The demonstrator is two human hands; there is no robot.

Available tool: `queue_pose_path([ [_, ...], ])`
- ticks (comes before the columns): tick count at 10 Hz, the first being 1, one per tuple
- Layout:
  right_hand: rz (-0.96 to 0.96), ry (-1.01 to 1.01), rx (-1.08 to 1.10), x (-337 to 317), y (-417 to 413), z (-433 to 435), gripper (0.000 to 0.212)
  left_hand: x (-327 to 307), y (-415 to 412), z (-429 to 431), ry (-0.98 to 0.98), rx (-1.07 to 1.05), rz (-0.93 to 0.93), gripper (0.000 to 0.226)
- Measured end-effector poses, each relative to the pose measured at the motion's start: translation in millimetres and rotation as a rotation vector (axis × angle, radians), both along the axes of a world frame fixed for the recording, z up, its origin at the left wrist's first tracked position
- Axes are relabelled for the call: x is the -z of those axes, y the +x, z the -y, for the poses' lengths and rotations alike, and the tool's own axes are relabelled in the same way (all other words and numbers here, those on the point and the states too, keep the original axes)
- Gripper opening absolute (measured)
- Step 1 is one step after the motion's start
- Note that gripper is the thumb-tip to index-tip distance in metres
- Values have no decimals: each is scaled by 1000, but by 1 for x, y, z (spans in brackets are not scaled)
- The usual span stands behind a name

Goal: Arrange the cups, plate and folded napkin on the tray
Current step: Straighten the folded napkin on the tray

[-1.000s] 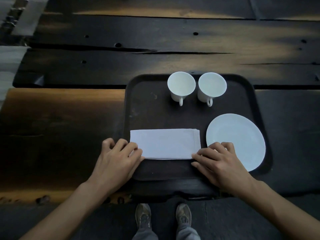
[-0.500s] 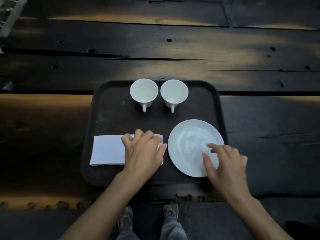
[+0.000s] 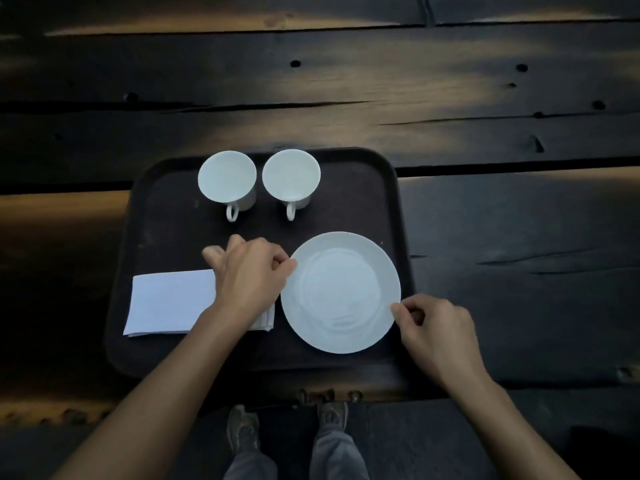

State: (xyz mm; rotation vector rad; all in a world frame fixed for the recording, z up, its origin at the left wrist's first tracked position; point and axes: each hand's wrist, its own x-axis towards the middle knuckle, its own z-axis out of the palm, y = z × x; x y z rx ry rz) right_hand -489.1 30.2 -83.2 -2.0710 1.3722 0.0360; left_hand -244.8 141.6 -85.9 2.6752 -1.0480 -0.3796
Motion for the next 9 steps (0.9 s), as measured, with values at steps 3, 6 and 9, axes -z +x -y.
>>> queue_pose_path([
  [3,108,-232,-161,-6,39,40,21,-12,-70,-49,56,-147,135,44],
  [6,85,-96,-235,4,86,68,16,3,-98,-54,64,-378,-80,51],
  [9,116,-254,-189,-28,90,53,55,-21,-63,-60,-245,-214,19,32],
])
